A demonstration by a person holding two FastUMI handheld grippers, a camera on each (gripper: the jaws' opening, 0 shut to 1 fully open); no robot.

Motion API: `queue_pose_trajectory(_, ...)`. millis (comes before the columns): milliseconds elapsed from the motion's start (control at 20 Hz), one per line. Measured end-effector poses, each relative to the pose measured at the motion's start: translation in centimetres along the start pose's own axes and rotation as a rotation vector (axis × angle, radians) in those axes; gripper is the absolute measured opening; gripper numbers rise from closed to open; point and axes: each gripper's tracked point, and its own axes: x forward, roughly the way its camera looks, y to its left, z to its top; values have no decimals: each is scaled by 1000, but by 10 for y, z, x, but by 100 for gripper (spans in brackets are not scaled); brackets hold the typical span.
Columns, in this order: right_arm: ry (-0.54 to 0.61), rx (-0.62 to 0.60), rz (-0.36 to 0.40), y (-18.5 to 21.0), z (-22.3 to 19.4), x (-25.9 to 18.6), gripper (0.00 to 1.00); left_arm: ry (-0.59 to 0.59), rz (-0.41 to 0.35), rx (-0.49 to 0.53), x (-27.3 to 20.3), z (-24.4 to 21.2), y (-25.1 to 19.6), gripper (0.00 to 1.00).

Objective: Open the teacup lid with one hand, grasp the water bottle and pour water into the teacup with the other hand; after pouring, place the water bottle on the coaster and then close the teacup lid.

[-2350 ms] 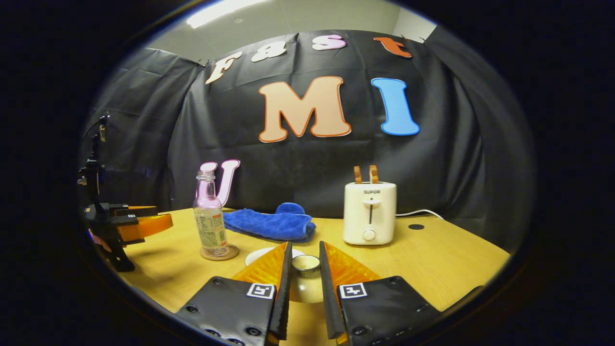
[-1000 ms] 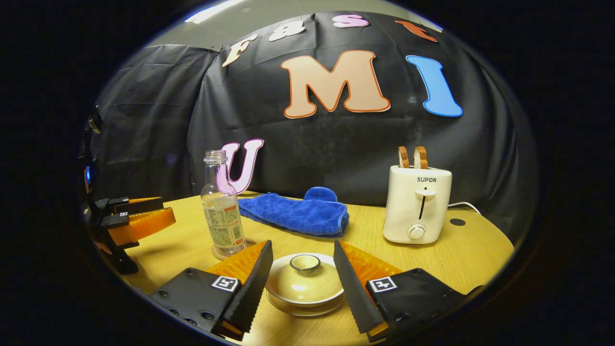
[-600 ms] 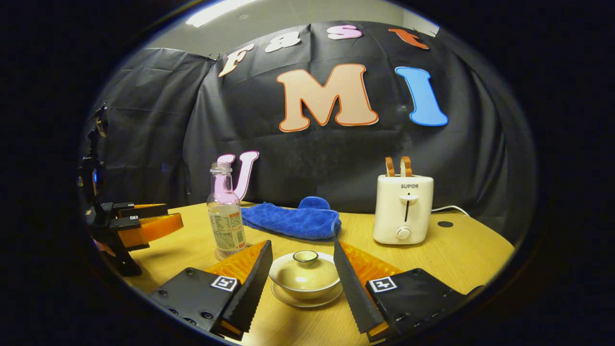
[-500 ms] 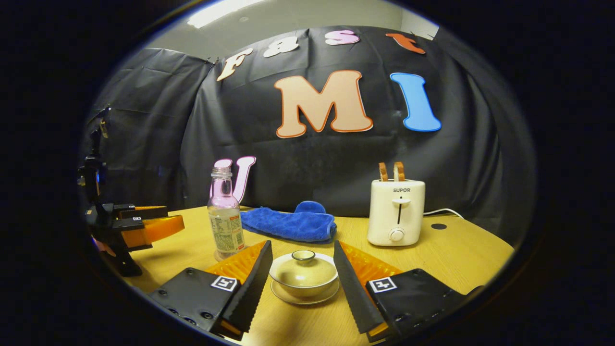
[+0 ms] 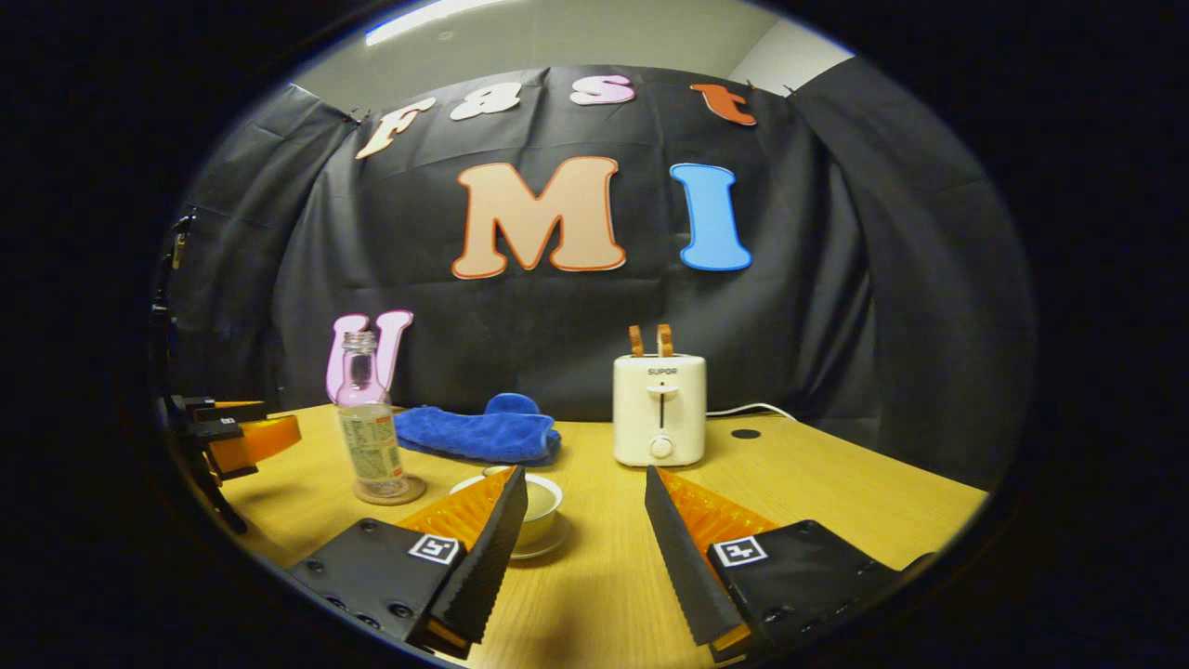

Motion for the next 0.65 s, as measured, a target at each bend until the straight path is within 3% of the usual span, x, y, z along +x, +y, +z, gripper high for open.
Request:
queue_pose_trajectory(150,-3,-4,-88,-17,1,0,83,0,6,0,-1,0,0,95)
queue_pose_trajectory(200,-5,-5,-110,-21,1,0,78,0,7,0,-1,0,1,95)
queue_pose_trajectory(250,-4,-5,-123,-22,1,-1,83,0,8,0,0,0,1,95)
queue_pose_trajectory(650,-6,-6,-121,-22,1,-1,83,2,9,-2,0,0,1,95)
